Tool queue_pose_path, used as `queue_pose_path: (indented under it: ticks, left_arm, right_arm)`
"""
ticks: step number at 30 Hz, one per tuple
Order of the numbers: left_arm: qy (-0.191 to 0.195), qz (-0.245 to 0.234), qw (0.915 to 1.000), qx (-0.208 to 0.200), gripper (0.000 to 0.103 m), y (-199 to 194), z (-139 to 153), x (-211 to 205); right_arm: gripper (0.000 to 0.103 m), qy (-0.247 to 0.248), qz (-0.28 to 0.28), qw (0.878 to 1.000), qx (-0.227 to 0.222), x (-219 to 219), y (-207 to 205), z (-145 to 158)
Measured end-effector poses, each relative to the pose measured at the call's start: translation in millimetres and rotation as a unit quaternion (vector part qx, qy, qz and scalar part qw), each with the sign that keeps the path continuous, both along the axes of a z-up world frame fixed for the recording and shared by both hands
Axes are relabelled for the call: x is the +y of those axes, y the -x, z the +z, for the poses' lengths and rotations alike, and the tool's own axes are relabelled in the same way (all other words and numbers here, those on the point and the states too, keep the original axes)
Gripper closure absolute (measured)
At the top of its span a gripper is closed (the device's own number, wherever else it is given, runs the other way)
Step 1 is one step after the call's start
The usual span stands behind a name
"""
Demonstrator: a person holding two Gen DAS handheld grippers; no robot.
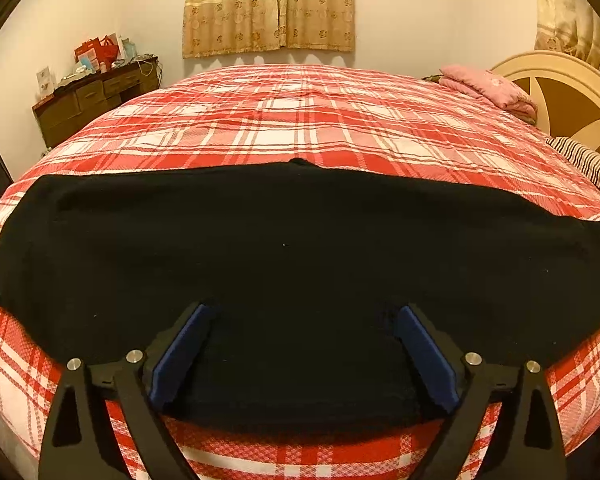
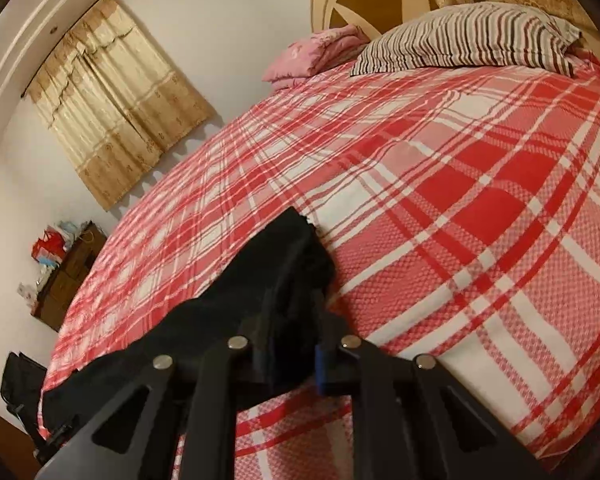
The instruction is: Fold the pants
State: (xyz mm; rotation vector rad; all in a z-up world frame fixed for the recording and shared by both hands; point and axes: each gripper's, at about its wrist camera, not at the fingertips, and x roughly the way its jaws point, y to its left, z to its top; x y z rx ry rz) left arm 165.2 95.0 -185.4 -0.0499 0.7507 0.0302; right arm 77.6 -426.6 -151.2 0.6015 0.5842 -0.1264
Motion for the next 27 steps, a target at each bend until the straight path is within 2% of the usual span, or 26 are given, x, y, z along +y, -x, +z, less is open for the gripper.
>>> queue_pose_path:
  ticks: [7, 13, 19, 27]
  left_arm:
    - [0.003, -0.004, 1.0000, -0.004, 0.005, 1, 0, 0]
    - [0.002, -0.005, 1.0000, -0.006, 0.005, 1, -1, 0]
    - [0.003, -0.003, 1.0000, -0.006, 0.005, 1, -1, 0]
    - [0.006, -0.002, 1.0000, -0.006, 0.005, 3, 0, -1]
  right_arm:
    - [0.088, 0.008, 0.000, 1.000, -0.012, 8, 5, 6]
    - [0.088, 0.039, 0.012, 0.998, -0.039, 30, 6, 27]
    - [0.088, 0.064, 0.040, 0.995, -0.069, 55, 3, 46]
    - [0.088, 0.072, 0.091, 0.989, -0.096, 97, -10, 65]
